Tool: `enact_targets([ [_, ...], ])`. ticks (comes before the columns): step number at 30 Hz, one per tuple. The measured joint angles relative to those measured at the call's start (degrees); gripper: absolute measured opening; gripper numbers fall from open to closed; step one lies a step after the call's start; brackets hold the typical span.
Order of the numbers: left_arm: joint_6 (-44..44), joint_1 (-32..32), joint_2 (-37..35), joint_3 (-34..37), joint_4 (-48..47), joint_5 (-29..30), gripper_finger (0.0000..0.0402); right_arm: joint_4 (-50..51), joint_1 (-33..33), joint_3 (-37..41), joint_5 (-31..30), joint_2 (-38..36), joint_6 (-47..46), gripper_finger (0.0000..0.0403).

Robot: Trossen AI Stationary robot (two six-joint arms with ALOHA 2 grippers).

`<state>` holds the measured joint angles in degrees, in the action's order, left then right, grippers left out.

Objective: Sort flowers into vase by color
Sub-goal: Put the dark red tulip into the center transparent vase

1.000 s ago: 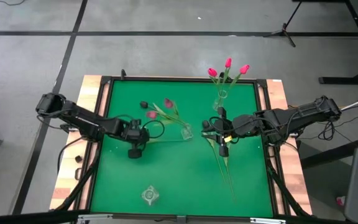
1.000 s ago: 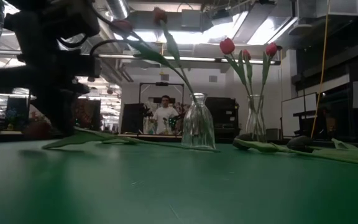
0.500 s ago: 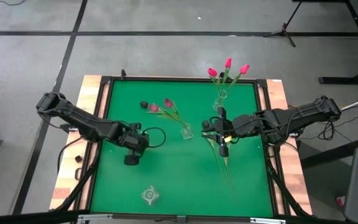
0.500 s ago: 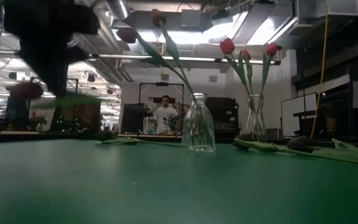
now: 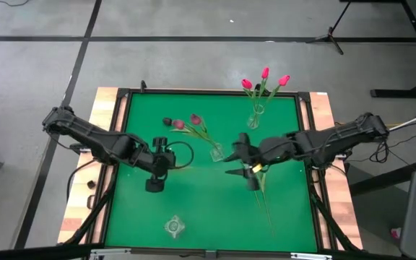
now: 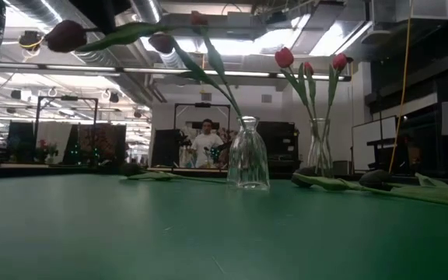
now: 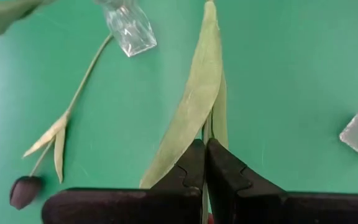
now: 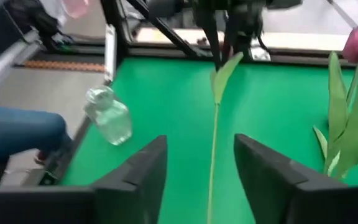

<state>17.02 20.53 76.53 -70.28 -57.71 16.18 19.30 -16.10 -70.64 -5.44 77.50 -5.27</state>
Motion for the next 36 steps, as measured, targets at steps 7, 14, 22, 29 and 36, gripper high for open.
enact_targets([
  [7,0.06,-0.36,0.02,-0.33,-0.35,0.34,0.0,14.08,0.29,-15.98,-3.24,14.09,3.22,0.0227],
  [14,0.33,-0.26,0.02,-0.33,-0.63,0.54,0.0,22.29,2.02,-27.41,-2.78,24.71,5.29,0.0215],
  [22,0.36,-0.26,0.02,-0.33,-1.24,1.13,0.0,21.45,4.19,-28.86,-1.18,28.61,5.83,0.0209],
  [29,0.0,-0.26,0.02,-0.33,-1.3,1.31,0.0,19.31,4.94,-28.86,-1.46,29.52,6.72,0.0208],
  [36,0.0,-0.26,0.02,-0.33,-1.18,1.36,0.0,19.29,5.38,-28.86,-1.48,29.52,7.06,0.0208],
])
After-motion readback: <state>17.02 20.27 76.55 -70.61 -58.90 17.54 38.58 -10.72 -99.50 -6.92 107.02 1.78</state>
